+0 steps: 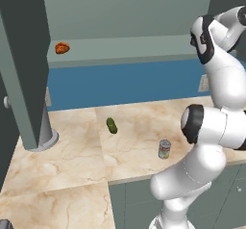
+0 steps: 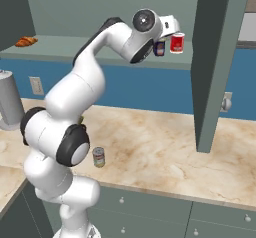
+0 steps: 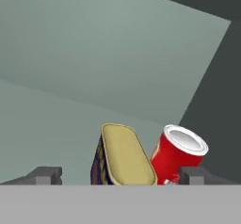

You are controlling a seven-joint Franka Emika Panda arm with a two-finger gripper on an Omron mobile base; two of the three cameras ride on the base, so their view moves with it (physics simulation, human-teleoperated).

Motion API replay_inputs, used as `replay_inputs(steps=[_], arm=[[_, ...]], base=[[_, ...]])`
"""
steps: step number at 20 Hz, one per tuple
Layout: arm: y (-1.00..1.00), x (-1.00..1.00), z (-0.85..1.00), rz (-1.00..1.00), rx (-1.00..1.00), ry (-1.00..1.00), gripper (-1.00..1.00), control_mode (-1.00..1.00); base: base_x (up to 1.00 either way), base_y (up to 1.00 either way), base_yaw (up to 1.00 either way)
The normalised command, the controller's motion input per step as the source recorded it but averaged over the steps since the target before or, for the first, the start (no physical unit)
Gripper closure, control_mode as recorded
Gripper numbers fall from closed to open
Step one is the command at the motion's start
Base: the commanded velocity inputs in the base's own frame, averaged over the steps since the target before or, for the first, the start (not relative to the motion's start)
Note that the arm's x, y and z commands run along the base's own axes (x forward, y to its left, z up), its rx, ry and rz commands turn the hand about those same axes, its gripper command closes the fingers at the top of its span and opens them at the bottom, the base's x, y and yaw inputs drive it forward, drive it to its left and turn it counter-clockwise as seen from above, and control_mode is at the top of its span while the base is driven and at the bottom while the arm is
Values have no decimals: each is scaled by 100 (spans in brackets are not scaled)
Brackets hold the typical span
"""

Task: Pick the cans from the counter and place them in their designated side in the cabinet.

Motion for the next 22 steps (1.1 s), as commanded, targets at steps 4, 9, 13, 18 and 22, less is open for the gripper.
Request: replay_inputs(steps=[4,9,13,18,22], arm=[[59,-50,0,5,-11,-12,-100,-100],[57,-65,0,4,-11,-8,-100,-100],[50,-81,-11,1,-10,-1,-100,-100],[27,-80,-9,-4,3,11,-100,-100],[22,-72,-8,-9,9,18,-100,-100]], base=[[0,0,0],[0,0,0],[0,0,0],[0,0,0],[0,0,0]])
